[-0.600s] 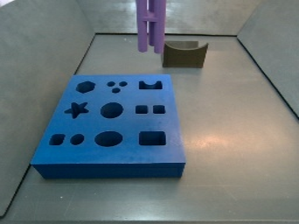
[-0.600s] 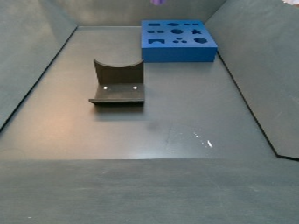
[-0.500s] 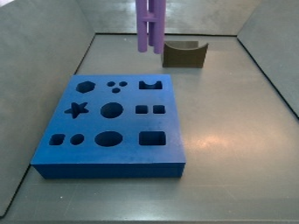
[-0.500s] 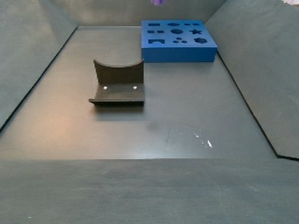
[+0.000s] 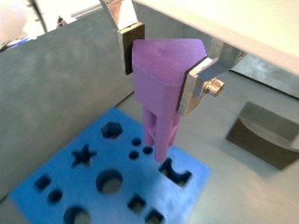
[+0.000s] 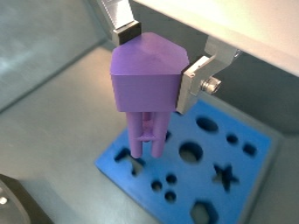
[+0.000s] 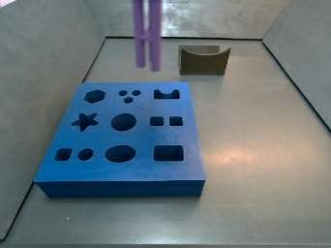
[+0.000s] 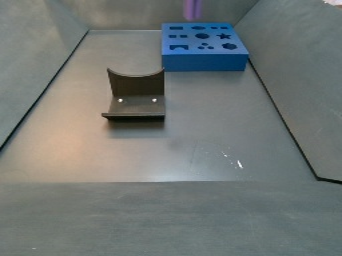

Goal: Insert the 3 prong object.

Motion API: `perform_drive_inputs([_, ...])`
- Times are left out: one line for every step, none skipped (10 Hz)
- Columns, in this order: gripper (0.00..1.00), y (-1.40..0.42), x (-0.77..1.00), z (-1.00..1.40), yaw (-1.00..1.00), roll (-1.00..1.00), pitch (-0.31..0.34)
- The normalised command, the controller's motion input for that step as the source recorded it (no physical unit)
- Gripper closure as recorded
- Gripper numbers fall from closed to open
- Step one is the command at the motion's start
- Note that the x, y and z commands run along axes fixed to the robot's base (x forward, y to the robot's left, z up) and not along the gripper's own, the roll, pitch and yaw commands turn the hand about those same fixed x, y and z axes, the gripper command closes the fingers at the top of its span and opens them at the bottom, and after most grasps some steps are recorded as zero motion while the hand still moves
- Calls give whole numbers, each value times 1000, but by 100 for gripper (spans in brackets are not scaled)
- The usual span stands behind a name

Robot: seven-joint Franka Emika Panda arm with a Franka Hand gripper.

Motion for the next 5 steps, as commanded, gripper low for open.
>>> perform_drive_inputs([100, 680, -500, -483, -40, -223, -163])
perform_drive_inputs([100, 623, -486, -491, -89, -241, -169])
perform_drive_inputs([100, 406, -637, -443, -237, -249, -243])
perform_drive_inputs([100, 143, -480, -366, -491, -231, -261])
perform_drive_inputs([100, 0, -306, -289, -706, -187, -263])
